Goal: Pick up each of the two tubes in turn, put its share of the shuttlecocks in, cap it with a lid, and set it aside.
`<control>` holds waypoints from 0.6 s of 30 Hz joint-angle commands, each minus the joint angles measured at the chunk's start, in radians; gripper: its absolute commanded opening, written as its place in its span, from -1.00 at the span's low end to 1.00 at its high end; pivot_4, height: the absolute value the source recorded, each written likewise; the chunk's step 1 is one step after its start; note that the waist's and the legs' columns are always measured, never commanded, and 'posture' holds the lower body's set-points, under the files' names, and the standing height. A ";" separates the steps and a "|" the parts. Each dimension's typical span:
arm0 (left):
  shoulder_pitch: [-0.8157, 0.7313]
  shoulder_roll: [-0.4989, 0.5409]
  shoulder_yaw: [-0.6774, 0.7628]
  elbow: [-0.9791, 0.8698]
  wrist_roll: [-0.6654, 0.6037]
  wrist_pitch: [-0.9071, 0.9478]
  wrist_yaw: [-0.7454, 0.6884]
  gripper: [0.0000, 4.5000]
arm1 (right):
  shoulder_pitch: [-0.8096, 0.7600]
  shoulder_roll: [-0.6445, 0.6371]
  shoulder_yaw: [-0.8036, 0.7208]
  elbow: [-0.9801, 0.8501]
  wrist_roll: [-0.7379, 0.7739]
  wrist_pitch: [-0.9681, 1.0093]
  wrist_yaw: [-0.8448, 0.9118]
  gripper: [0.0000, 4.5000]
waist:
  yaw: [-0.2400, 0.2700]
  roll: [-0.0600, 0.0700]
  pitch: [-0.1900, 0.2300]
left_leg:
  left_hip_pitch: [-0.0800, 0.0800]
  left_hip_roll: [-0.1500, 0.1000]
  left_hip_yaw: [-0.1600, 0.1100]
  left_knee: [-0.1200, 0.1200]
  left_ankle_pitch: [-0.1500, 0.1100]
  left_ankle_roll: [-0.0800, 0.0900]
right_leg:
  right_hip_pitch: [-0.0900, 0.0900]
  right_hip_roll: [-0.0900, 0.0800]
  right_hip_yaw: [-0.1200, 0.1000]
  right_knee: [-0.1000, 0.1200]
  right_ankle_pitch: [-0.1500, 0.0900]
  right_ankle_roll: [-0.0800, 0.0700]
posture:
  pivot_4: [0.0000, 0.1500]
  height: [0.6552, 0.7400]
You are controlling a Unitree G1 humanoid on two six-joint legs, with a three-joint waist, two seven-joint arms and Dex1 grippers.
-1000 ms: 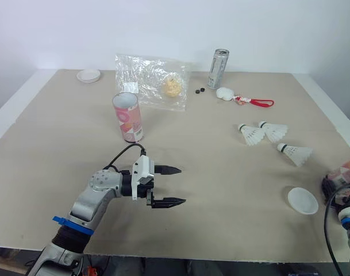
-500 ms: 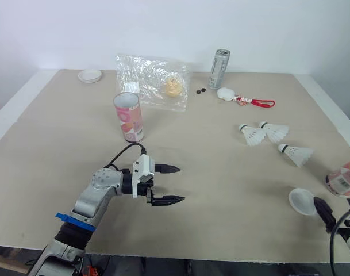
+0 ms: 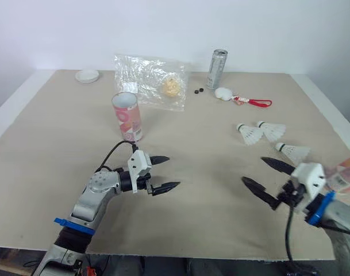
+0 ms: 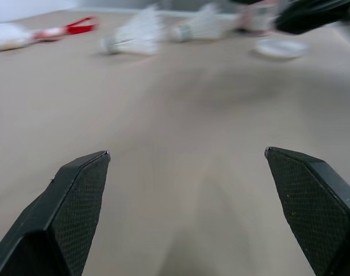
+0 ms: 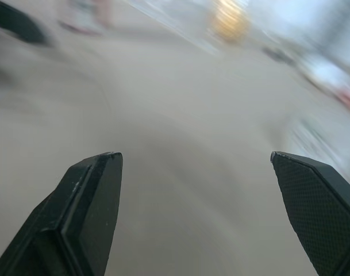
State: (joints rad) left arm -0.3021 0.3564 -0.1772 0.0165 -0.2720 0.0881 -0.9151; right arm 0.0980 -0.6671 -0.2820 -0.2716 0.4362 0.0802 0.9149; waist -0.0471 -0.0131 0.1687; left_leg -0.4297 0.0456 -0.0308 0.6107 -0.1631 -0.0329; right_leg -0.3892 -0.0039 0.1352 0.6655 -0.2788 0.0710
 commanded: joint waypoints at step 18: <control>0.101 -0.137 0.249 -0.114 0.109 0.164 0.646 1.00 | -0.593 0.166 0.317 0.443 -0.014 0.026 0.274 0.97 | 0.000 -0.002 0.001 | -0.001 0.000 -0.002 0.001 -0.001 -0.001 | 0.000 0.000 -0.002 0.000 0.001 0.001 | 1.00 1.00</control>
State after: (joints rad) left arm -0.1926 0.2264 0.0497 -0.0758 -0.1718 0.2476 -0.3094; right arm -0.4715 -0.5037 0.0402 0.1712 0.4287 0.1302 1.1917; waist -0.0466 -0.0151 0.1700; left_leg -0.4307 0.0456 -0.0330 0.6116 -0.1639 -0.0342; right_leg -0.3892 -0.0033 0.1336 0.6657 -0.2776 0.0717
